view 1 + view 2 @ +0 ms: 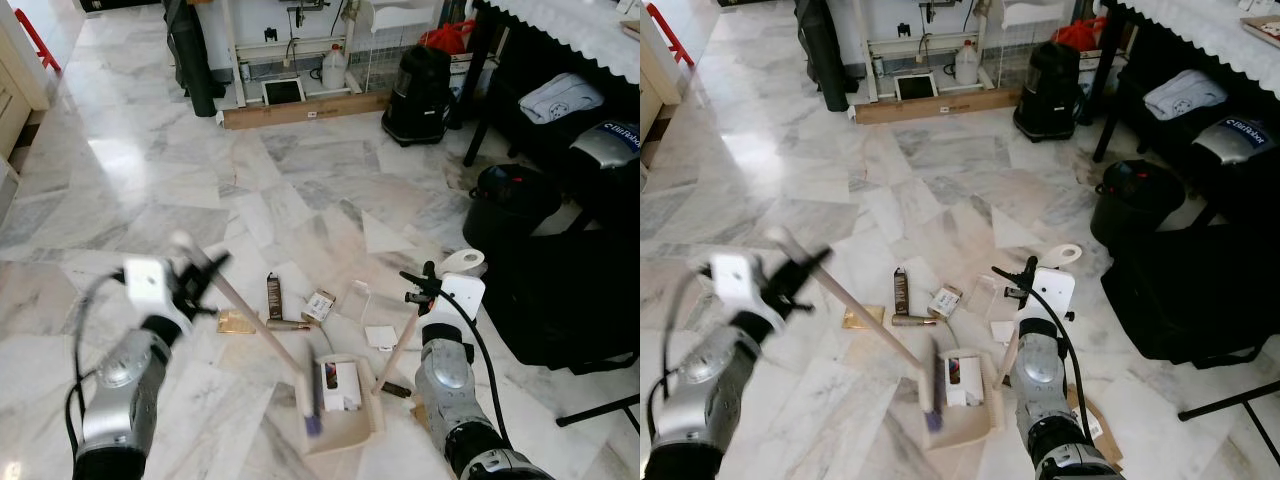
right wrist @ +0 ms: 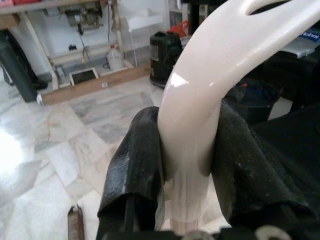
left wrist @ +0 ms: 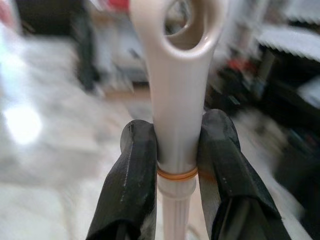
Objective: Sweep floor
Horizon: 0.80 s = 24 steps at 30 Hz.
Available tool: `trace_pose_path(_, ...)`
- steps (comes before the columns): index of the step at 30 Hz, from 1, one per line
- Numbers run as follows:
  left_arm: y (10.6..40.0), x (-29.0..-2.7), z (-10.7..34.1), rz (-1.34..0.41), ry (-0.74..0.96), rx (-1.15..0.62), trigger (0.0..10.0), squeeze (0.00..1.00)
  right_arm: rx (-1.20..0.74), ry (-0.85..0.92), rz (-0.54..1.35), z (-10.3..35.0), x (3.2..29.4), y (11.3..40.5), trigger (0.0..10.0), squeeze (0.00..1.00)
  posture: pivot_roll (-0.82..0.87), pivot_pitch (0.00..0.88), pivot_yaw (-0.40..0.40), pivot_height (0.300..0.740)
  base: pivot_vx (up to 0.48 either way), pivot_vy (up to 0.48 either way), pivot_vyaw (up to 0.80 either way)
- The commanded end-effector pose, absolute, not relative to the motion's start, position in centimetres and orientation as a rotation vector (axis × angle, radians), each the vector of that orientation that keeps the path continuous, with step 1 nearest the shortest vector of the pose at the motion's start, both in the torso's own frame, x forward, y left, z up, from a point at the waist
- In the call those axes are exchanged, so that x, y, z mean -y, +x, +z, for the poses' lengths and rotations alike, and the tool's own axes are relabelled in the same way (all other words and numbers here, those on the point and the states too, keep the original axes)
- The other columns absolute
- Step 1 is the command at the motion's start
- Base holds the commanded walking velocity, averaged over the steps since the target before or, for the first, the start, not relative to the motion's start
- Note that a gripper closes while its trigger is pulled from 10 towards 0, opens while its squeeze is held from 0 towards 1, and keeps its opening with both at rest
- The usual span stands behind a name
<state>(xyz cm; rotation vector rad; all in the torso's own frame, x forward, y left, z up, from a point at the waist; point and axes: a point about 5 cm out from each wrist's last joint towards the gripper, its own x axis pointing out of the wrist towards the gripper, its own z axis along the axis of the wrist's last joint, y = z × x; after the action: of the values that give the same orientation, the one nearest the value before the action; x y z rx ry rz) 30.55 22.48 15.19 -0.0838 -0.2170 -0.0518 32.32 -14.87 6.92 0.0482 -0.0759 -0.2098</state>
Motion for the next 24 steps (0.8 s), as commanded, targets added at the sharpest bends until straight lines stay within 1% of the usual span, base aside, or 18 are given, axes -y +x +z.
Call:
trace_pose_path(1,30.1,-23.1,17.6,0.001,-0.003,0.324,10.0,0.0,0.151,0.074,-0.202,8.4,15.0,32.9,10.0,0.0,0.14,0.046,-0.005,0.74,0.0,0.0,0.0)
trace_pose_path(6,29.8,-22.3,19.2,0.004,0.078,0.386,10.0,0.0,0.16,0.077,-0.197,8.7,15.3,33.1,10.0,0.0,0.14,0.045,-0.013,0.74,0.0,0.0,0.0)
trace_pose_path(7,29.7,-21.8,19.1,-0.005,0.121,0.389,10.0,0.0,0.164,0.074,-0.198,8.8,15.5,33.1,10.0,0.0,0.14,0.046,-0.017,0.74,0.0,0.0,0.0)
trace_pose_path(9,29.7,-21.5,18.4,-0.012,0.155,0.373,10.0,0.0,0.169,0.072,-0.199,9.0,15.6,33.1,10.0,0.0,0.14,0.046,-0.017,0.74,0.0,0.0,0.0)
trace_pose_path(11,29.6,-21.0,16.7,-0.015,0.149,0.325,10.0,0.0,0.181,0.068,-0.2,9.3,15.7,33.2,10.0,0.0,0.13,0.043,-0.02,0.74,0.0,0.0,0.0)
trace_pose_path(14,29.4,-20.2,15.4,-0.023,0.134,0.284,10.0,0.0,0.201,0.065,-0.206,9.8,16.0,33.4,10.0,0.0,0.13,0.043,-0.02,0.74,0.0,0.0,0.0)
trace_pose_path(24,28.9,-19.1,12.8,-0.018,0.103,0.215,10.0,0.0,0.236,0.069,-0.218,10.6,16.9,33.3,10.0,0.0,0.1,0.017,-0.033,0.74,0.0,0.0,0.0)
